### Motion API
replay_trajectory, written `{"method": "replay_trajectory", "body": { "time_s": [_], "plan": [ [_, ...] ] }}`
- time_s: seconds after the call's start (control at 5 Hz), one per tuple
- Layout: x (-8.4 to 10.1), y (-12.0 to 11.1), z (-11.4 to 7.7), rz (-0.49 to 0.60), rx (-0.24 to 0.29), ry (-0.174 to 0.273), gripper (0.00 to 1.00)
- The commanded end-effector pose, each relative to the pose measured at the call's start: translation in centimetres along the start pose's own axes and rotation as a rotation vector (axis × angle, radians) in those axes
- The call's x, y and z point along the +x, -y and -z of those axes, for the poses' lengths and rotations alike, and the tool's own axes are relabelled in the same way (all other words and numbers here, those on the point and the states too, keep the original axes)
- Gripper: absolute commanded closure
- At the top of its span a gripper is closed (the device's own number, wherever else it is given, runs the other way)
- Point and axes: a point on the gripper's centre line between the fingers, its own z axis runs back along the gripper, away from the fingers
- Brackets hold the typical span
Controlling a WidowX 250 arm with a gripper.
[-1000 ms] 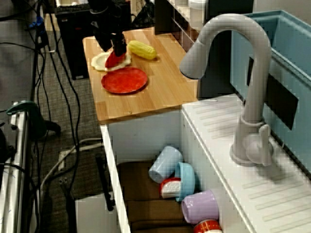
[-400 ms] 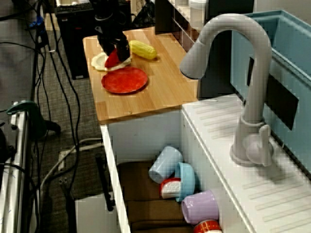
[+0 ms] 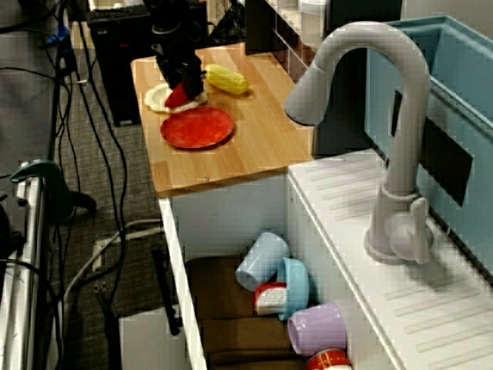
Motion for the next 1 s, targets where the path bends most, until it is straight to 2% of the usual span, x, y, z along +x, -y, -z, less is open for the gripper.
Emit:
{"method": "replay_trajectory", "body": {
  "time_s": [0.0, 0.4, 0.8],
  "plan": [
    [1.1, -0.6, -2.6, 0.006, -0.011, 0.027, 1.00],
    [1.3, 0.2, -6.0, 0.037, -0.086, -0.005, 1.00],
    [0.5, 2.4, -8.2, 0.088, -0.123, -0.025, 1.00]
  ]
}}
